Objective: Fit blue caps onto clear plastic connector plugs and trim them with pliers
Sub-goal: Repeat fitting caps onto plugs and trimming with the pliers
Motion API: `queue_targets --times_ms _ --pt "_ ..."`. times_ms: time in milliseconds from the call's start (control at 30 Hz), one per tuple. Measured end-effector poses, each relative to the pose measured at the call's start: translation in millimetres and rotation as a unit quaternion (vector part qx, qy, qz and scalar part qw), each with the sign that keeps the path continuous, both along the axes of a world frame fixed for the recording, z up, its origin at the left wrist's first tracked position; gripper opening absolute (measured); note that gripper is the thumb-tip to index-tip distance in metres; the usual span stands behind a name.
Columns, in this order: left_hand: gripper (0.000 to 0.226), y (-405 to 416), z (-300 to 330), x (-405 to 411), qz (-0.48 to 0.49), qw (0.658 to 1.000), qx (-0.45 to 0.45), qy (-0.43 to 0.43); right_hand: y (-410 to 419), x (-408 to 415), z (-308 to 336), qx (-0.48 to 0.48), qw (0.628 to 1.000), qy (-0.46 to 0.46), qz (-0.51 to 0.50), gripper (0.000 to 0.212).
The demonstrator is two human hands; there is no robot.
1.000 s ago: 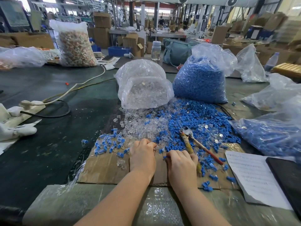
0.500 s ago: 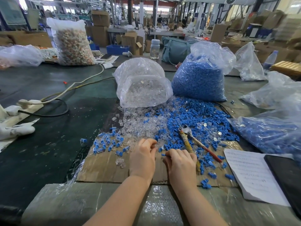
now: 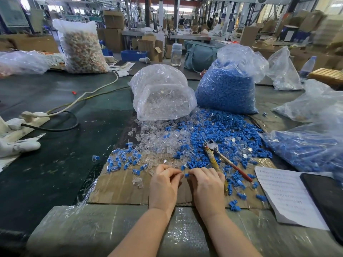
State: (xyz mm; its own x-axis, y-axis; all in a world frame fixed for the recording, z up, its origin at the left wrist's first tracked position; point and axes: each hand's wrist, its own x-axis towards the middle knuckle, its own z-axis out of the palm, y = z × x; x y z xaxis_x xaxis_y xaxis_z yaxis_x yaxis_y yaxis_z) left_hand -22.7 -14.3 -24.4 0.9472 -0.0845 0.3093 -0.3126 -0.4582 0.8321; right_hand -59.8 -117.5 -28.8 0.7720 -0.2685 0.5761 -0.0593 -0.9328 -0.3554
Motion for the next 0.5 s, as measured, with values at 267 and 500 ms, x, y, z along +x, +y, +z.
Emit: queue_targets --times_ms 267,500 --pt "0.027 2.3 -0.1 0.4 -0.006 0.997 -0.065 0.049 0.0 -1.2 1.0 0.022 1.0 -0.011 -0.006 0.017" --pt "0.029 3.1 -0.9 0.2 -0.025 0.996 -0.068 0.053 0.4 -1.2 0.9 0.026 1.0 -0.009 -0.009 0.017"
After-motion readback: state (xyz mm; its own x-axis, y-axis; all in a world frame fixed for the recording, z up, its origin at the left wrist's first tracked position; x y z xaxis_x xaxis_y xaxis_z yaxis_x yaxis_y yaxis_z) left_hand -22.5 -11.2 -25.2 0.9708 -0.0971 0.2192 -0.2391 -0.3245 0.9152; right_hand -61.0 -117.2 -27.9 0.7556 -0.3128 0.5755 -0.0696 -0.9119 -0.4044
